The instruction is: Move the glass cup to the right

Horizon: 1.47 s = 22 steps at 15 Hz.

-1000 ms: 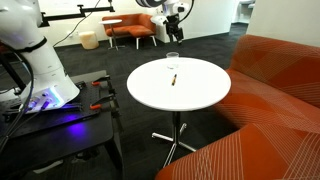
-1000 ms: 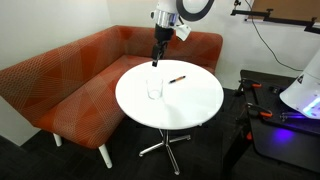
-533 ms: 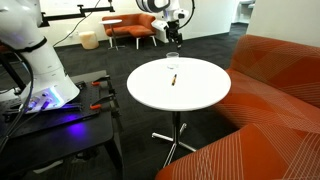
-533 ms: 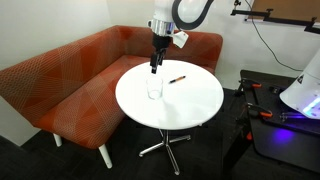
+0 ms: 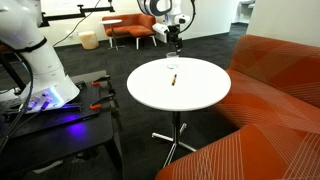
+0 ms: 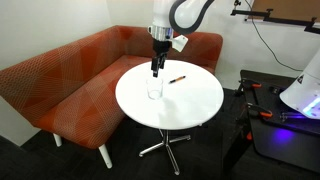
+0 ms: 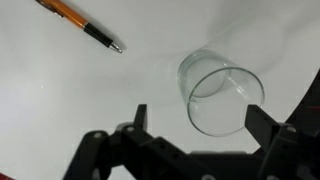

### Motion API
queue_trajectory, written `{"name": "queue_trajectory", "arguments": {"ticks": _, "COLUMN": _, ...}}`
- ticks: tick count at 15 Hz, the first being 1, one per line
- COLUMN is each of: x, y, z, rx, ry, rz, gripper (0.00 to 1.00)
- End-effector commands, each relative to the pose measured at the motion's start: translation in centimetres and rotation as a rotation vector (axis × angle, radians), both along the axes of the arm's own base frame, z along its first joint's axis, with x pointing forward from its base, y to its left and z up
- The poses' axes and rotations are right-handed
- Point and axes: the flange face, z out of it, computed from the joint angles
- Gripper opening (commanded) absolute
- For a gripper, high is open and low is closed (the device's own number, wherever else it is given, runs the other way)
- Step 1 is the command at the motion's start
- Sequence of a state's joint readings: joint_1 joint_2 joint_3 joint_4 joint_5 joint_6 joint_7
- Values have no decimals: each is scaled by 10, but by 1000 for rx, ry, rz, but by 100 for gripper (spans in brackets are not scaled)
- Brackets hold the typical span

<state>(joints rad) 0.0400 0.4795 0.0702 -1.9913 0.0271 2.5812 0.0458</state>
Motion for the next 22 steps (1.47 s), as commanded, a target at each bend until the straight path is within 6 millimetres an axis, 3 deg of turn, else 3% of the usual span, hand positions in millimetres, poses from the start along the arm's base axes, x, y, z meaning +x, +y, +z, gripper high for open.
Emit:
{"name": "queue_trajectory", "arguments": {"ticks": 1, "x": 13, "y": -1, "z": -9, "rx": 5, "ry": 40, "rz": -32, "gripper": 100}}
{"name": "queue_trajectory", "arguments": {"ticks": 8, "x": 24, "y": -2, "z": -32, "rx": 10, "ry": 69, "rz": -38, "gripper": 100}}
{"name": "queue_trajectory", "arguments": {"ticks": 14, "x": 28, "y": -1, "z": -39, "rx": 10, "ry": 96, "rz": -39, "gripper": 100}}
{"name": "queue_trajectory", "arguments": {"ticks": 18, "x": 31, "y": -1, "z": -40, "rx": 11, "ry": 107, "rz": -37, "gripper": 81}}
{"name": "queue_trajectory", "arguments": {"ticks": 20, "x": 32, "y": -1, "z": -40, "rx": 11, "ry": 113, "rz": -36, "gripper": 81}}
{"name": "queue_trajectory", "arguments": {"ticks": 22, "x": 34, "y": -1, "z": -39, "rx": 11, "ry": 116, "rz": -34, "gripper": 73}}
